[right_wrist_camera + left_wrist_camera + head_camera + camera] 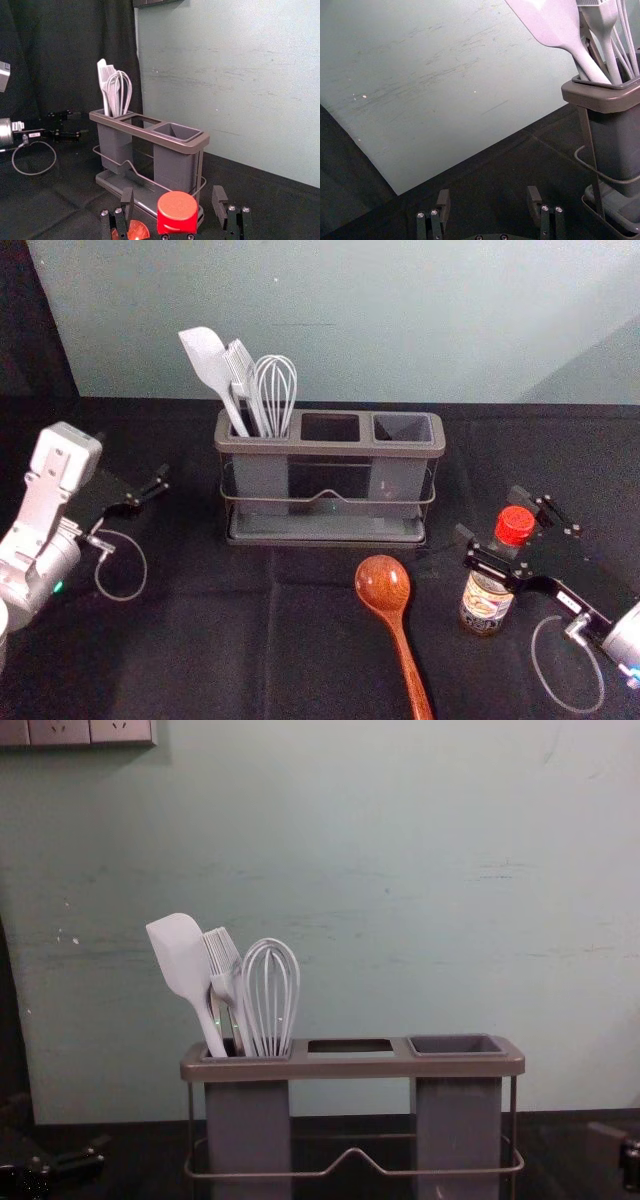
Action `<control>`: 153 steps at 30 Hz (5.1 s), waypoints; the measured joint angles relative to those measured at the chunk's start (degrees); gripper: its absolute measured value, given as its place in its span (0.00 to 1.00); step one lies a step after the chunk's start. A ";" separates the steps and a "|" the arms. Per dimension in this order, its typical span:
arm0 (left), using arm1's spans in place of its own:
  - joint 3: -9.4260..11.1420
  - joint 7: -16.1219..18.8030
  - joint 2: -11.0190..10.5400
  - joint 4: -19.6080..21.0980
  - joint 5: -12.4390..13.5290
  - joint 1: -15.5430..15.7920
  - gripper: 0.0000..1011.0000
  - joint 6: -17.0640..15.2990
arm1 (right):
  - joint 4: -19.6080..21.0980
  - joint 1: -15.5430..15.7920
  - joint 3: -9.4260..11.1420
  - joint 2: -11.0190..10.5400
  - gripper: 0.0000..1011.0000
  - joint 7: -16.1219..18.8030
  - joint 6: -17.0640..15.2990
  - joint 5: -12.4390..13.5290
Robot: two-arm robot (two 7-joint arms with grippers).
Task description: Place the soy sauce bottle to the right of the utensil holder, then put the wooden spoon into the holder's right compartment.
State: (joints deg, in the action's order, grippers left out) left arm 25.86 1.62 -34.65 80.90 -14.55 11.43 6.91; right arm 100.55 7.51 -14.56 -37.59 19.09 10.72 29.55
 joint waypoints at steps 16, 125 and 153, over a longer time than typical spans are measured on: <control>0.00 0.00 0.00 0.00 0.00 0.00 0.99 0.00 | 1.62 2.57 2.55 1.36 0.99 0.19 -0.37 -1.88; 0.00 0.00 0.00 0.00 0.00 0.00 0.99 0.00 | 13.70 3.06 12.64 6.65 0.38 2.73 -5.92 -4.68; 0.00 0.00 0.00 0.00 0.00 0.00 0.99 0.00 | 10.29 -7.89 9.69 5.67 0.38 0.79 -14.99 -2.32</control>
State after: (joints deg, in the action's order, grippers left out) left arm 25.86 1.62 -34.64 80.90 -14.55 11.43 6.91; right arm 110.83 -0.38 -4.87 -31.92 19.88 -4.27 27.23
